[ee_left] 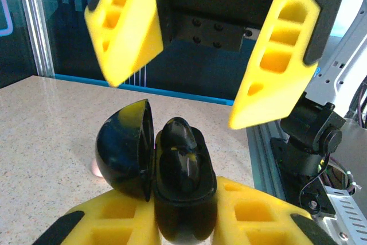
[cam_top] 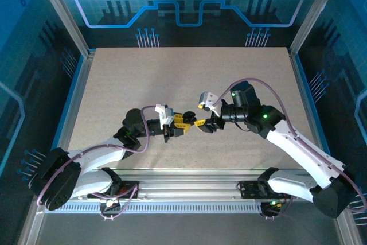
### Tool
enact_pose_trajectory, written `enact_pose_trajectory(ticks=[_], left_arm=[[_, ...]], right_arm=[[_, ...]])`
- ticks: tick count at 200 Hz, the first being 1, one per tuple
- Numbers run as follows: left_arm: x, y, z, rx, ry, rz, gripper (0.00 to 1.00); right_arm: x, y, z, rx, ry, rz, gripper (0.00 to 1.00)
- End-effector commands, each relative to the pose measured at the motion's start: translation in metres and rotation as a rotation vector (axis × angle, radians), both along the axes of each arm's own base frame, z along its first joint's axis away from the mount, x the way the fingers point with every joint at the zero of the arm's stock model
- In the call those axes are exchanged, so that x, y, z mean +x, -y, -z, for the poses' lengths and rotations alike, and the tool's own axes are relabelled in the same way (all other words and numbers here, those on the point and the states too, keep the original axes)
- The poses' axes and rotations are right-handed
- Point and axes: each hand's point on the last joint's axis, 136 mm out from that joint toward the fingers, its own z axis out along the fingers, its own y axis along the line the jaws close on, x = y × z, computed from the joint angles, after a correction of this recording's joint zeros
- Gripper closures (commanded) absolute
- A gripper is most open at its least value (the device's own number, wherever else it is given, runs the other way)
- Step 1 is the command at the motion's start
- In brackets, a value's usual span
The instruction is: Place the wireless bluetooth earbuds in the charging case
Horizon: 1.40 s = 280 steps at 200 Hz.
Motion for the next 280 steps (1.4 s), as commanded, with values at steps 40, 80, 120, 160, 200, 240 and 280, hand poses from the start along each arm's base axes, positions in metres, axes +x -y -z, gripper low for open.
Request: enact_pose_trajectory(ticks=[40, 80, 120, 160, 200, 240, 280], left_arm=[[-0.006, 0.005, -0.025, -0.044, 0.080, 0.043, 0.78], [-0.007, 0.005, -0.026, -0.045, 0.082, 0.043, 0.78], [-0.006, 0.005, -0.025, -0.043, 0.081, 0.039, 0.78], [-0.005, 0.005, -0.022, -0.039, 0.070, 0.034, 0.78], [-0.008, 0.006, -0.025, -0.045, 0.075, 0.048, 0.78], [-0.011, 0.009, -0.028, -0.052, 0.084, 0.071, 0.78], [-0.012, 0.009, -0.029, -0.057, 0.086, 0.073, 0.78]], right_arm=[[-0.013, -0.012, 0.005, -0.003, -0.028, -0.116, 0.36], [-0.019, -0.020, 0.006, -0.021, -0.008, -0.165, 0.39], [-0.026, -0.022, -0.006, -0.006, 0.038, -0.211, 0.46], [-0.039, -0.008, -0.025, 0.025, 0.148, -0.213, 0.50], [-0.033, 0.004, -0.028, 0.005, 0.225, -0.154, 0.52], [-0.024, -0.006, -0.020, -0.030, 0.199, -0.185, 0.52], [-0.019, -0.014, -0.010, -0.050, 0.167, -0.219, 0.54]])
